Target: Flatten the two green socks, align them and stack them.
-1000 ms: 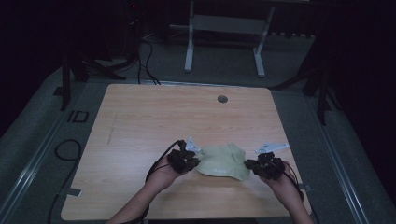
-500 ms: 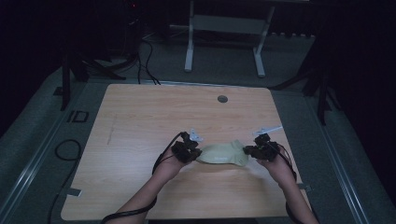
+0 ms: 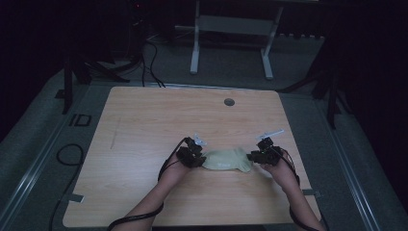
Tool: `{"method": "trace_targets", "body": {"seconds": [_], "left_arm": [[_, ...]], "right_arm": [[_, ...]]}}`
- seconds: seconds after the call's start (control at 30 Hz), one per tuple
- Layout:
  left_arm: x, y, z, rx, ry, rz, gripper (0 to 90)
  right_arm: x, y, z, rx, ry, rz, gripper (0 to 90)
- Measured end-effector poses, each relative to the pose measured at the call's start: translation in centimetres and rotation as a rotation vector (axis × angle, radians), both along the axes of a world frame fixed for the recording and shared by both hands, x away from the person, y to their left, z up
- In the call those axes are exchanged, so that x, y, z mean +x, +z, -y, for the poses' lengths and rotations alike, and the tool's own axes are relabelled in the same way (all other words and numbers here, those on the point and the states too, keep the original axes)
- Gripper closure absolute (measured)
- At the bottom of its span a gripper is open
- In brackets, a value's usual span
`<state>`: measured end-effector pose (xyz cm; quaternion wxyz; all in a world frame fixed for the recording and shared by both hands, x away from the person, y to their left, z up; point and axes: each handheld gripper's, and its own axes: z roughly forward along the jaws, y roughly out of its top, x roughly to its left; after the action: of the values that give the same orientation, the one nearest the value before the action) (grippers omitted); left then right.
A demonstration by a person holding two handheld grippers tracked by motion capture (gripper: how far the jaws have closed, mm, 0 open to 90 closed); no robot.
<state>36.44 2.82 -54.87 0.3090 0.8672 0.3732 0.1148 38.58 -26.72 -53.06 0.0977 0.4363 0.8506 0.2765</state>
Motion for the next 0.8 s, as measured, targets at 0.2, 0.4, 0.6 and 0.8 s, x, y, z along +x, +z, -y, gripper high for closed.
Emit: {"method": "trace_targets", "body": {"seconds": [0.2,0.4,0.6,0.8], "left_arm": [[-0.4,0.8,-0.5,-0.019,0.009,0.043,59.1],[-1.2,2.1,-0.2,-0.018,0.021,0.133,74.6],[-1.2,1.2,1.5,0.029,-0.012,0.166,89.1],[0.3,-0.3,1.9,0.050,0.000,0.108,88.9]], "right_arm": [[-0.6,0.4,0.2,0.015,-0.007,0.026,57.4],[-1.2,1.6,-0.3,0.049,0.003,0.073,70.4],[-1.2,1.1,-1.4,0.036,0.037,0.068,78.9],[-0.6,-0.1,-1.2,-0.004,0.020,0.054,77.9]]}}
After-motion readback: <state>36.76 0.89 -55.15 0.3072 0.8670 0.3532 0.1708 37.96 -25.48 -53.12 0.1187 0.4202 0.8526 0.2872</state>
